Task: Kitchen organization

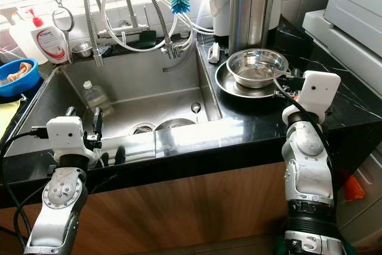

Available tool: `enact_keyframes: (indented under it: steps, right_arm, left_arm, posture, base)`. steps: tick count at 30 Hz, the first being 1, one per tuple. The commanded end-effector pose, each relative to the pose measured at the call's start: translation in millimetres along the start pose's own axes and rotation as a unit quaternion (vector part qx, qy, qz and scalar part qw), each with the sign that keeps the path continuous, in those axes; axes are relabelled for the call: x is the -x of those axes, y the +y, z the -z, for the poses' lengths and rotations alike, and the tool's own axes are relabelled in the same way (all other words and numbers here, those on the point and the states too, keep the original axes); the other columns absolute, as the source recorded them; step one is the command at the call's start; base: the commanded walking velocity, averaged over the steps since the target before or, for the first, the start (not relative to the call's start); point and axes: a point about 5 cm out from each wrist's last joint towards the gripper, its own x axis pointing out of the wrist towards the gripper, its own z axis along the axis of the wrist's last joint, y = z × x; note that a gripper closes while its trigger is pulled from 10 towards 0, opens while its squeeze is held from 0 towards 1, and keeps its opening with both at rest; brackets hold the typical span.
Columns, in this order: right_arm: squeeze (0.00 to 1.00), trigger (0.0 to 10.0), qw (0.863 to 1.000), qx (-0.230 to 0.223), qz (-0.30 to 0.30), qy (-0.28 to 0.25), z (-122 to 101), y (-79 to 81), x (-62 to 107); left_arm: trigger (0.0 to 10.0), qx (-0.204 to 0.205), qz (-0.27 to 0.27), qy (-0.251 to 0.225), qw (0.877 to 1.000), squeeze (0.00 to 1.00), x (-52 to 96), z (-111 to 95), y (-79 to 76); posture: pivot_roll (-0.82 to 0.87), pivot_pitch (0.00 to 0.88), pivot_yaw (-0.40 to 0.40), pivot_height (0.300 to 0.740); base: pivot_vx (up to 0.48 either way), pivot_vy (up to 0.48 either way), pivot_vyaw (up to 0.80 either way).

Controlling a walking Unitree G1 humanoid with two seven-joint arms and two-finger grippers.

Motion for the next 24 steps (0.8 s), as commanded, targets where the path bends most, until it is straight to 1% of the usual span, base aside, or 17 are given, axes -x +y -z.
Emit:
enact_keyframes:
  steps: [1, 9, 12, 13, 14, 16, 17, 18, 19, 23, 24]
  right_arm:
    - [0.00, 0.0, 1.000, -0.008, -0.009, 0.002, 0, 6.0, -1.7]
    - [0.00, 0.0, 0.999, -0.018, -0.030, -0.014, -6, 14.8, 0.0]
    - [0.00, 0.0, 0.997, -0.030, -0.054, -0.040, -16, 24.1, 0.6]
    - [0.00, 0.0, 0.997, -0.030, -0.054, -0.040, -16, 24.1, 0.6]
    - [0.00, 0.0, 0.995, -0.035, -0.071, -0.060, -24, 30.5, 1.1]
    - [0.00, 0.0, 0.992, -0.041, -0.088, -0.082, -34, 36.4, 1.7]
    - [0.00, 3.3, 0.990, -0.044, -0.095, -0.095, -40, 39.6, 1.8]
    - [0.00, 3.3, 0.989, -0.046, -0.099, -0.103, -45, 41.7, 2.0]
    - [0.00, 10.0, 0.986, -0.046, -0.108, -0.121, -53, 45.6, 2.1]
    - [0.00, 10.0, 0.979, -0.047, -0.132, -0.150, -69, 55.7, 2.4]
    - [0.00, 10.0, 0.976, -0.037, -0.153, -0.152, -71, 62.8, 2.1]
  left_arm:
    - [10.0, -0.021, 0.002, -0.008, 1.000, 0.00, -1.3, -2, 2.8]
    - [10.0, -0.020, 0.000, -0.007, 1.000, 0.00, -1.3, -1, 4.2]
    - [10.0, -0.021, -0.001, -0.008, 1.000, 0.00, -1.4, -2, 3.6]
    - [10.0, -0.021, -0.001, -0.008, 1.000, 0.00, -1.4, -2, 3.6]
    - [10.0, -0.022, -0.002, -0.008, 1.000, 0.00, -1.4, -2, 4.1]
    - [10.0, -0.021, -0.003, -0.009, 1.000, 0.00, -1.4, -2, 4.3]
    - [10.0, -0.021, -0.004, -0.009, 1.000, 0.00, -1.5, -2, 4.3]
    - [10.0, -0.021, -0.004, -0.009, 1.000, 0.00, -1.6, -2, 4.2]
    - [10.0, -0.021, -0.004, -0.009, 1.000, 0.00, -1.7, -2, 4.0]
    - [10.0, -0.020, -0.006, -0.012, 1.000, 0.00, -2.5, -2, 4.2]
    - [10.0, -0.020, -0.006, -0.012, 1.000, 0.00, -3.1, -2, 4.1]
  posture:
    - [-0.21, 0.000, 0.140, 0.740]
    - [-0.21, 0.000, 0.141, 0.740]
    - [-0.21, 0.000, 0.139, 0.740]
    - [-0.21, 0.000, 0.139, 0.740]
    - [-0.21, 0.000, 0.139, 0.740]
    - [-0.21, 0.000, 0.137, 0.740]
    - [-0.21, 0.000, 0.136, 0.740]
    - [-0.21, 0.000, 0.136, 0.740]
    - [-0.21, 0.000, 0.136, 0.740]
    - [-0.21, 0.000, 0.135, 0.740]
    - [-0.21, 0.000, 0.134, 0.740]
  base:
    - [0.000, 0.000, 0.00]
    - [0.000, 0.000, 0.00]
    - [0.000, 0.000, 0.00]
    - [0.000, 0.000, 0.00]
    - [0.000, 0.000, 0.00]
    - [0.000, 0.000, 0.00]
    - [0.000, 0.000, 0.00]
    - [0.000, 0.000, 0.00]
    - [0.000, 0.000, 0.00]
    - [0.000, 0.000, 0.00]
    - [0.000, 0.000, 0.00]
